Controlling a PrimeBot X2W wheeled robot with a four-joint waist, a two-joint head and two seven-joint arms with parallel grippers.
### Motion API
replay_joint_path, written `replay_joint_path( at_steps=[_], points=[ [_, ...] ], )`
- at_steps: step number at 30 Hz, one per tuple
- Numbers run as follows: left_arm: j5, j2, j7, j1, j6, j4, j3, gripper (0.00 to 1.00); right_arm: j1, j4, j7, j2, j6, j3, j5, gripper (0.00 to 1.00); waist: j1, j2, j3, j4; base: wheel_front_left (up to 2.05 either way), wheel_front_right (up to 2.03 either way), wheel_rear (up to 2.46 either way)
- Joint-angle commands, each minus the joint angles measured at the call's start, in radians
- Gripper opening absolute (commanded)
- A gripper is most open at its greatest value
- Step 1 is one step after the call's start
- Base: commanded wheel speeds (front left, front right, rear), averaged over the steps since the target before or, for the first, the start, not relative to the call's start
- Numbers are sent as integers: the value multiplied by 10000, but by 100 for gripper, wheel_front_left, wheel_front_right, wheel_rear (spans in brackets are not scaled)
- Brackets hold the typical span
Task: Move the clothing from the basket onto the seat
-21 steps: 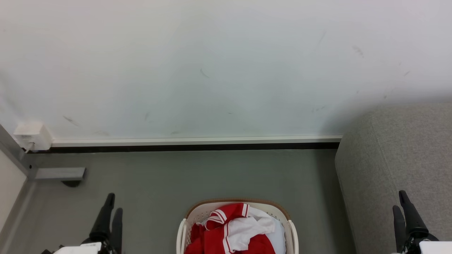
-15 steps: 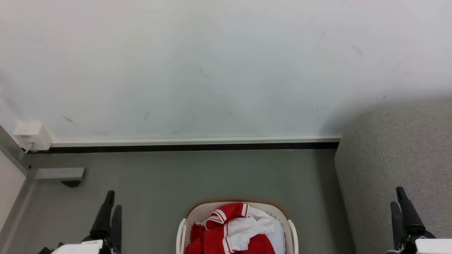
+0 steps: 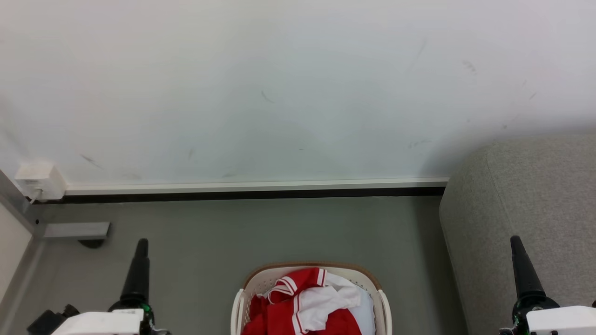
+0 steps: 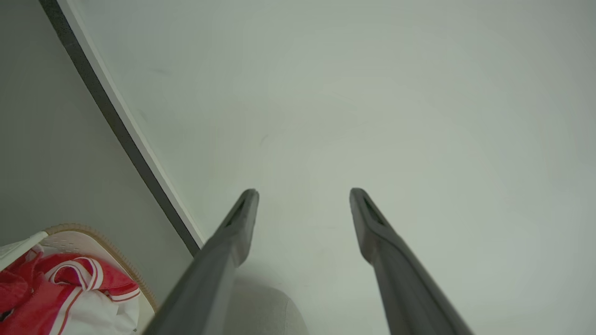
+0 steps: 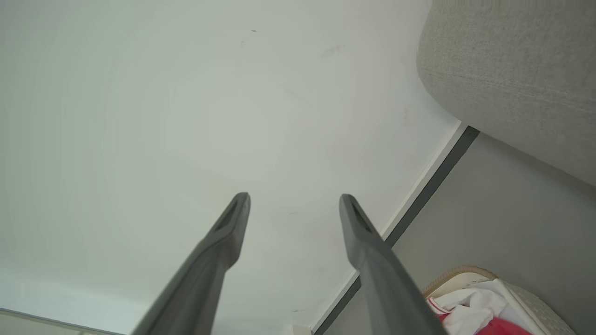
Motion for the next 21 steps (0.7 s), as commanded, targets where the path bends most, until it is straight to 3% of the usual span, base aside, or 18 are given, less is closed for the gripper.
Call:
replay_joint_path(
  at_steps=[1,11,21],
  points=[
    [506,77,-111,-253,-35,-249,12,100,-251,-196,-127,-117,-4,104,-482,100,0,0,-8,-6,0,0,0],
    [3289,90,-499,-147,-8,-602,-142,100,-224,-378,-516,-141,-5,327,-2766,100,0,0,-45,-1,0,0,0],
    [5925,116,-843,-101,551,-580,-535,100,-252,-489,-860,-361,-6,940,-4860,100,0,0,-75,7,0,0,0]
  ],
)
